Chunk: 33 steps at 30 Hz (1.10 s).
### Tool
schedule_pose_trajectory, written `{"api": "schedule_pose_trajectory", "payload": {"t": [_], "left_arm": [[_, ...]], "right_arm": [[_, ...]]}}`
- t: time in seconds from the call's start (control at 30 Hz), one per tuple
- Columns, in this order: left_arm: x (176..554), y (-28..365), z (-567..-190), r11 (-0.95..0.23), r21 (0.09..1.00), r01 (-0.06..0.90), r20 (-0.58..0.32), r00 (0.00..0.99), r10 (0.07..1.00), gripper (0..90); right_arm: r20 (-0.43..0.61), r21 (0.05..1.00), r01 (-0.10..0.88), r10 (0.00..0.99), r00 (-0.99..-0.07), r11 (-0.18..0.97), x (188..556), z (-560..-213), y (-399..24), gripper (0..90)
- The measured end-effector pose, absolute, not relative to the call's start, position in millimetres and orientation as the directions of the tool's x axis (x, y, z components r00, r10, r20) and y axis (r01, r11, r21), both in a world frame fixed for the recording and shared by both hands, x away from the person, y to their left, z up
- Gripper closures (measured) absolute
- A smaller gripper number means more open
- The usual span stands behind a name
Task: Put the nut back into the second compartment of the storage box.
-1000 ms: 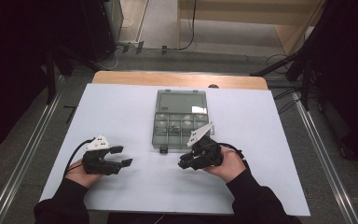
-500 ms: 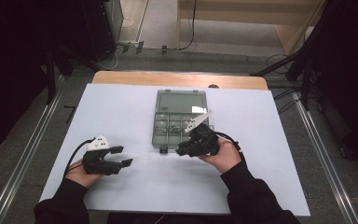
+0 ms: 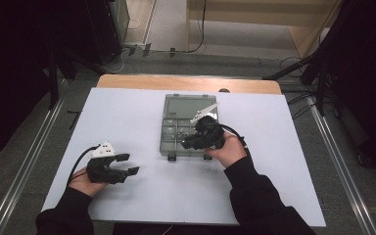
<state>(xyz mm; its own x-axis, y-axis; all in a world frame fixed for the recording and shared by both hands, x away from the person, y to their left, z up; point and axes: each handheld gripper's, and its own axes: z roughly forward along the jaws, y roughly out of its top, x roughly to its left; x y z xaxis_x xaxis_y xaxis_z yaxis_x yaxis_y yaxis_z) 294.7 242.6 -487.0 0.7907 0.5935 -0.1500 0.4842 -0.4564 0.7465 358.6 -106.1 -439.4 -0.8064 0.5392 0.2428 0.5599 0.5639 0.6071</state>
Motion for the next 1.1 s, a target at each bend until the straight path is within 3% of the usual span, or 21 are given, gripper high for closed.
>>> {"api": "schedule_pose_trajectory", "payload": {"t": [0.5, 0.9, 1.1], "left_arm": [[294.6, 241.9, -487.6, -0.458, 0.741, 0.490, -0.157, 0.791, 0.591, 32.8], [295.0, 242.0, -487.0, -0.457, 0.734, 0.503, -0.171, 0.787, 0.593, 32.9], [295.0, 242.0, -486.3, -0.446, 0.732, 0.516, -0.189, 0.781, 0.595, 33.1]], "right_arm": [[0.220, 0.588, 0.630, 0.649, -0.728, 0.507, 404.1, -442.8, -97.7, 71.2], [0.182, 0.588, 0.631, 0.677, -0.713, 0.506, 420.0, -454.2, -88.7, 70.3], [0.162, 0.611, 0.597, 0.656, -0.737, 0.520, 416.8, -452.6, -89.2, 48.2]]}}
